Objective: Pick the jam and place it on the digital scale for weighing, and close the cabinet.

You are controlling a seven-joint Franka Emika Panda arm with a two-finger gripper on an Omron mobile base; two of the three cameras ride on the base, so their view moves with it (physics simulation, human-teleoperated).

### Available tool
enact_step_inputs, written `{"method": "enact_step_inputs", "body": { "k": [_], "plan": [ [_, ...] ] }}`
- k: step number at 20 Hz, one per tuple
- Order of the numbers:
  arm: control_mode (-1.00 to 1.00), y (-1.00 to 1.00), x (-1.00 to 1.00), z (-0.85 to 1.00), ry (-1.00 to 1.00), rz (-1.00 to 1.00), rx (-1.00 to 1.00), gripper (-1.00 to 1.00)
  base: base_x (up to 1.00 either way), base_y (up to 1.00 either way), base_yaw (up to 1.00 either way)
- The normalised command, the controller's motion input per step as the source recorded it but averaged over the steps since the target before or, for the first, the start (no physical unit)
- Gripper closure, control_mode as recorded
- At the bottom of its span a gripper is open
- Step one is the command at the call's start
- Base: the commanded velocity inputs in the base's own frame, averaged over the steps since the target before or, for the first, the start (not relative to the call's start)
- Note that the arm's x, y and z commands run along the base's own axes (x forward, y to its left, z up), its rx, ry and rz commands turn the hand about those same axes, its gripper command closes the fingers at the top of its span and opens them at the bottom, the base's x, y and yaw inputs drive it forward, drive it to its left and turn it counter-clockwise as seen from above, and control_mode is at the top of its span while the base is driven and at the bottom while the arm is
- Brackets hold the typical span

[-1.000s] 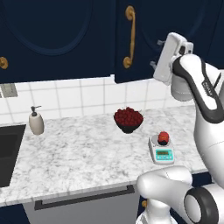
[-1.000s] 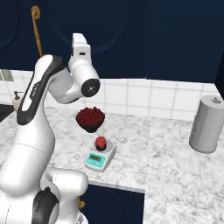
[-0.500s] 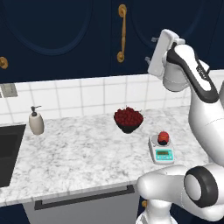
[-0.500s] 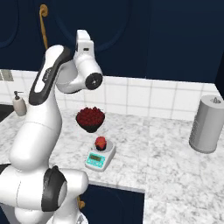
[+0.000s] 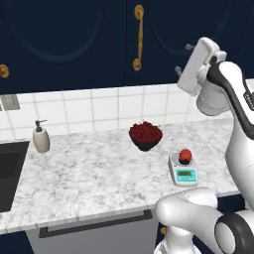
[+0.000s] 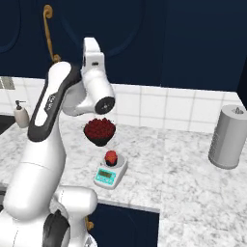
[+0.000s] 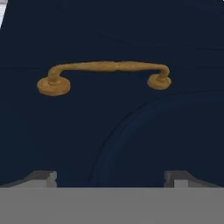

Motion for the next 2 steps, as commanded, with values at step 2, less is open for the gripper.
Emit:
{"method": "enact_step_inputs", "body": {
  "k": [2],
  "plan": [
    [-1.00,-0.43,-1.00,0.33,-0.02,0.00,0.01,-1.00,0.00,0.00,0.00]
  ]
}}
